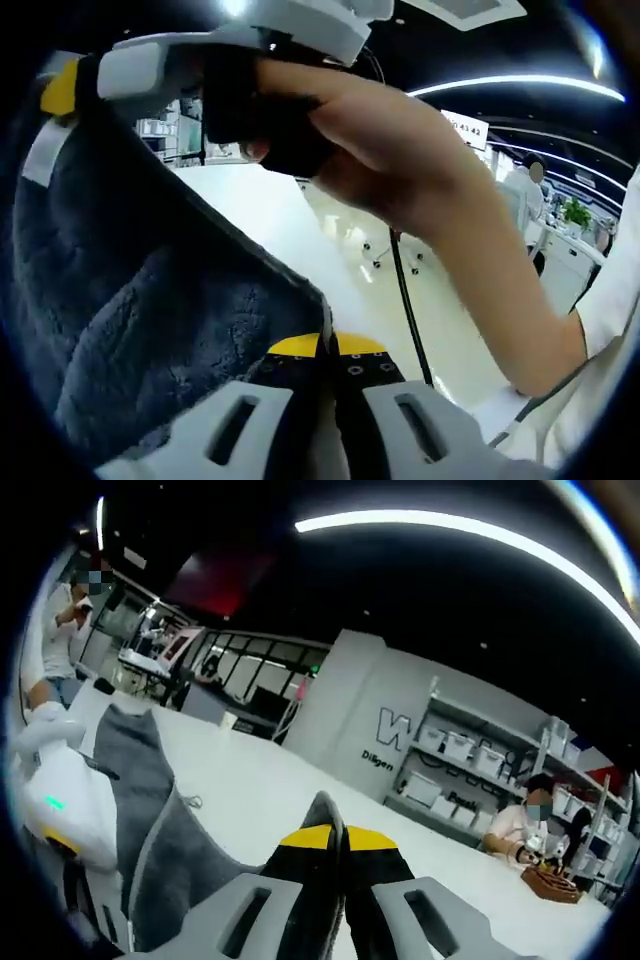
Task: Open the folded towel by lifting each exposed corner and separating the folded layers until the towel lies flat within the target outline without major curled edges
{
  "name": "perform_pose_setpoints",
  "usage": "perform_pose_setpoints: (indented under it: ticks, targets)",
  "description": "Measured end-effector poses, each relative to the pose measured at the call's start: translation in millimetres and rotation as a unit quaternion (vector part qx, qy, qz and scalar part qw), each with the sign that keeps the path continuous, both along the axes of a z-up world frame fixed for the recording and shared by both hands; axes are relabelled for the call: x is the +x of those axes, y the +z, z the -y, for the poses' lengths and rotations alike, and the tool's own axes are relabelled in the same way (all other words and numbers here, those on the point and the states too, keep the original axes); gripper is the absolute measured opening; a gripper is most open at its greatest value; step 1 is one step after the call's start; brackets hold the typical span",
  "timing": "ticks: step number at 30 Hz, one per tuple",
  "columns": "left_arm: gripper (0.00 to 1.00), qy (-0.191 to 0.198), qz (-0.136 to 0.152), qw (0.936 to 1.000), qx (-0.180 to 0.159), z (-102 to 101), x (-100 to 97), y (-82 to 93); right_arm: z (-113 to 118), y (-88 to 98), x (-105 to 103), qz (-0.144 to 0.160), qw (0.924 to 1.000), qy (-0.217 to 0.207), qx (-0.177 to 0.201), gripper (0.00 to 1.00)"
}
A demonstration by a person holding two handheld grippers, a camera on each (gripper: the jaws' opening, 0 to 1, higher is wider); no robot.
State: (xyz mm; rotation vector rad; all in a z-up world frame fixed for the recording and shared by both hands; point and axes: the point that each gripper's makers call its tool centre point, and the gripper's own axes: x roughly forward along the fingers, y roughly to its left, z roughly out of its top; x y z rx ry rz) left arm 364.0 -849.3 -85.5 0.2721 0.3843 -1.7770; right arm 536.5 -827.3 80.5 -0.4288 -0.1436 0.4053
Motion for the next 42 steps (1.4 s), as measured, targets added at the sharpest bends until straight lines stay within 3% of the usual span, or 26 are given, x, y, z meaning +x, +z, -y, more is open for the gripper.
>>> perform_pose_setpoints:
  ticks: [1,4,6,7,9,11,13,16,19,22,28,29,30,32,35,36,39,41,42]
  targets:
    - [0.02,0.002,0.001,1.0,0.0,1,2.0,0.0,-1,-0.4,3,0.002,0.9999,0.006,-0.011,0.0]
    - [0.02,0.009,0.01,0.9999,0.002,6,9.1,-0.1,12,-7.0,22,-0.032,0.9993,-0.008,-0.017,0.0]
    - [0.02,0.008,0.033,0.9994,-0.006,7,15.7,0.5,15,-5.0,31,-0.031,0.9994,0.0,-0.016,0.0]
    - [0.02,0.008,0.03,0.9993,-0.019,8,19.2,0.6,15,-4.7,32,-0.032,0.9994,0.003,-0.014,0.0]
    - [0.02,0.009,-0.002,0.9997,-0.024,10,21.0,0.8,16,-6.8,43,-0.046,0.9981,0.032,0.023,0.0]
    - [0.02,0.004,0.007,0.9997,-0.024,11,23.2,0.8,24,-10.7,55,-0.058,0.9954,0.04,0.064,0.0]
    - [0.02,-0.003,0.061,0.9976,-0.033,16,34.4,0.6,36,-18.1,68,-0.058,0.9949,0.033,0.075,0.0]
    - [0.02,0.012,0.03,0.9991,-0.028,23,49.2,0.2,58,-24.9,85,-0.058,0.9869,0.025,0.148,0.0]
    - [0.02,0.027,0.015,0.9991,-0.03,28,66.0,0.1,72,-35.1,96,-0.07,0.9864,0.007,0.149,0.0]
    - [0.02,0.027,0.028,0.9983,-0.043,31,79.9,-0.1,81,-41.3,108,-0.071,0.9836,0.008,0.166,0.0]
    - [0.02,0.037,0.005,0.9983,-0.045,34,92.6,1.0,89,-67.9,134,-0.096,0.9819,0.003,0.163,0.0]
    - [0.02,0.038,-0.002,0.9982,-0.046,34,92.2,1.2,89,-71.2,137,-0.096,0.9824,0.005,0.161,0.0]
    - [0.02,0.046,-0.027,0.9975,-0.046,35,92.3,1.4,90,-74.4,140,-0.097,0.9822,0.009,0.161,0.0]
    - [0.02,0.048,-0.027,0.9974,-0.047,34,90.9,2.0,95,-83.9,149,-0.117,0.9766,0.007,0.18,0.0]
    - [0.02,0.066,-0.054,0.9953,-0.046,35,90.0,3.2,96,-104.5,159,-0.156,0.977,-0.002,0.145,0.0]
    - [0.02,0.083,-0.075,0.9929,-0.042,35,91.1,2.8,93,-109.1,162,-0.163,0.9786,0.006,0.125,0.0]
    - [0.02,0.082,-0.069,0.9934,-0.04,36,90.1,2.6,90,-112.6,168,-0.179,0.9746,0.006,0.134,0.0]
    - [0.02,0.092,-0.082,0.9915,-0.04,35,88.8,2.5,91,-123.0,168,-0.198,0.9758,-0.012,0.092,0.0]
    - [0.02,0.08,-0.049,0.9945,-0.047,35,85.2,2.2,93,-129.0,169,-0.207,0.9757,-0.025,0.068,0.0]
